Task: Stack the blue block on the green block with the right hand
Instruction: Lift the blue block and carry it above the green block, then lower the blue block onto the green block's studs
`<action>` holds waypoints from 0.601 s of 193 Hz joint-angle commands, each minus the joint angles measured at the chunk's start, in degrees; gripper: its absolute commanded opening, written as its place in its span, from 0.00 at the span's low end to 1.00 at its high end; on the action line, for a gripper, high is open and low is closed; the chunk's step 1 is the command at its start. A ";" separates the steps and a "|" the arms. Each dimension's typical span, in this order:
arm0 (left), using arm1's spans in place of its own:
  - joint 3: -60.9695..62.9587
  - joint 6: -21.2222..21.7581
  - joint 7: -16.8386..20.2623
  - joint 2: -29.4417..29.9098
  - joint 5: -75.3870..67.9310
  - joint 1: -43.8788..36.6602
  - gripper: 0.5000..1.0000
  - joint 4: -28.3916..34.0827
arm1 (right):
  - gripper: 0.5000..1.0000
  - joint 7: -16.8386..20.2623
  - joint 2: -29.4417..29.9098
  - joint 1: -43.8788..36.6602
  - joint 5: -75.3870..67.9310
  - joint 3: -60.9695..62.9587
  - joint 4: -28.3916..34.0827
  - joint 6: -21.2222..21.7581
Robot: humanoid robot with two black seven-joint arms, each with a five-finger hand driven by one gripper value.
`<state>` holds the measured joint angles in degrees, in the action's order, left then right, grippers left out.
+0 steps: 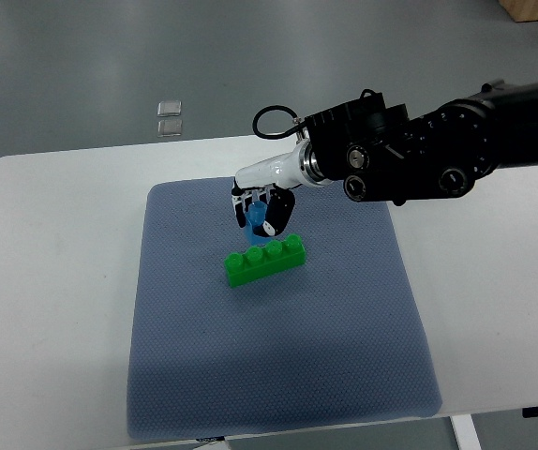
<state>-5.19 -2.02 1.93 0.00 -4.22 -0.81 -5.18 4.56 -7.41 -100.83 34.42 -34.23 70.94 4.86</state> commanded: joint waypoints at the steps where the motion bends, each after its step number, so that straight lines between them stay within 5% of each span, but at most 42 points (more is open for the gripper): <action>1: 0.00 0.00 0.00 0.00 0.00 0.02 1.00 0.00 | 0.18 1.24 -0.23 0.37 -0.05 -0.13 -0.02 -0.02; 116: 0.00 0.00 0.00 0.00 0.00 0.02 1.00 0.00 | 0.18 1.77 -0.06 3.98 -0.14 -0.22 -1.51 -1.43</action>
<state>-5.19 -2.02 1.93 0.00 -4.22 -0.82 -5.19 6.33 -7.56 -97.38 34.28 -34.40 69.96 3.65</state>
